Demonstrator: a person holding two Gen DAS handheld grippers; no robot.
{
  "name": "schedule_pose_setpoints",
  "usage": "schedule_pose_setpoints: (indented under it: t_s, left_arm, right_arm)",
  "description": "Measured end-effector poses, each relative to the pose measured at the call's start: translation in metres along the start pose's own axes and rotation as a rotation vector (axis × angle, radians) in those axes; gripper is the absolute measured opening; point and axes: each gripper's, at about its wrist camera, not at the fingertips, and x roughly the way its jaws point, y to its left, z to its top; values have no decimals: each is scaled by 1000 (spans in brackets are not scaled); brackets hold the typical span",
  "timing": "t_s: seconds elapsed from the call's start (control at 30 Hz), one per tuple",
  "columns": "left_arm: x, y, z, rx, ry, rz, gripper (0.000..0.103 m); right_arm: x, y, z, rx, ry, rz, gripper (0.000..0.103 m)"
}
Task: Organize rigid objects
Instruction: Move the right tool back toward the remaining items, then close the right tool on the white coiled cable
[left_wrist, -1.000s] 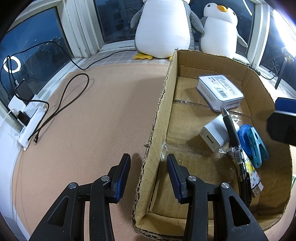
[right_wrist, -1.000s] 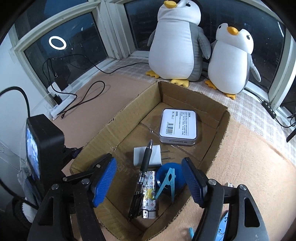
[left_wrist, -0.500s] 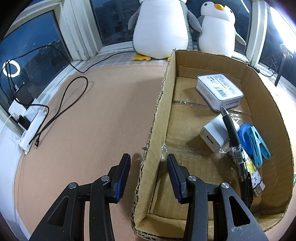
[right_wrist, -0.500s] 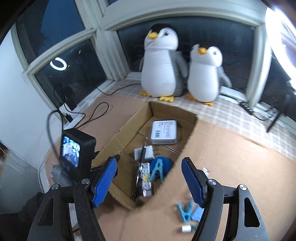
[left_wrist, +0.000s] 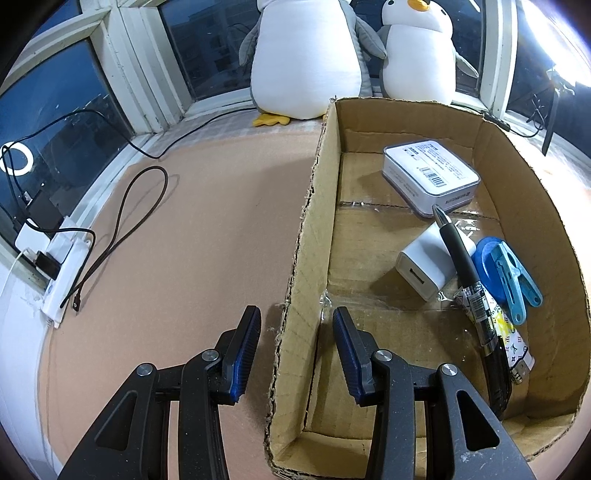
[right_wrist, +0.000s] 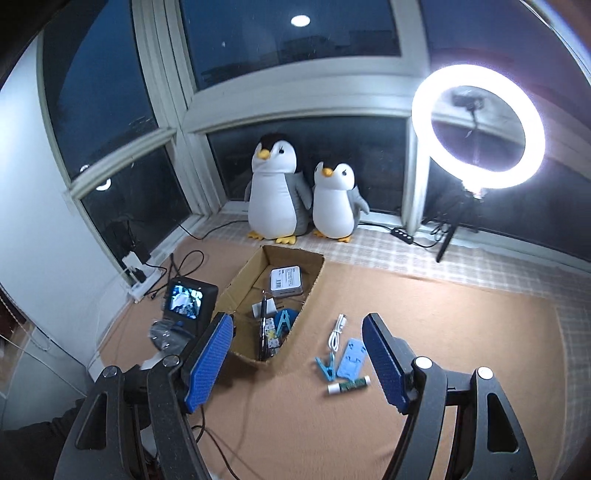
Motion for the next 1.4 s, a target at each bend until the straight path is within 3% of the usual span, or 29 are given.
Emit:
schedule_pose_setpoints:
  t_s: [0.13, 0.27, 0.6, 0.93, 1.2, 1.4]
  left_arm:
    - [2, 2, 1, -2, 0, -15, 44]
    - [2, 0, 2, 10, -7, -6, 44]
    - [4, 4, 2, 17, -10, -34, 44]
    - [4, 2, 2, 19, -22, -28, 44]
    - [4, 2, 1, 10, -23, -25, 44]
    - [4, 3, 2, 2, -21, -26, 44]
  right_arm:
    - [-21, 2, -10, 11, 6, -33, 69]
    - [-6, -13, -27, 59, 31, -26, 69]
    - [120, -97, -71, 200, 185, -76, 69]
    - [219, -106, -58, 172, 295, -25, 68]
    - [281, -80, -52, 107, 382, 32, 47]
    - [310, -69, -54, 51, 445, -1, 36]
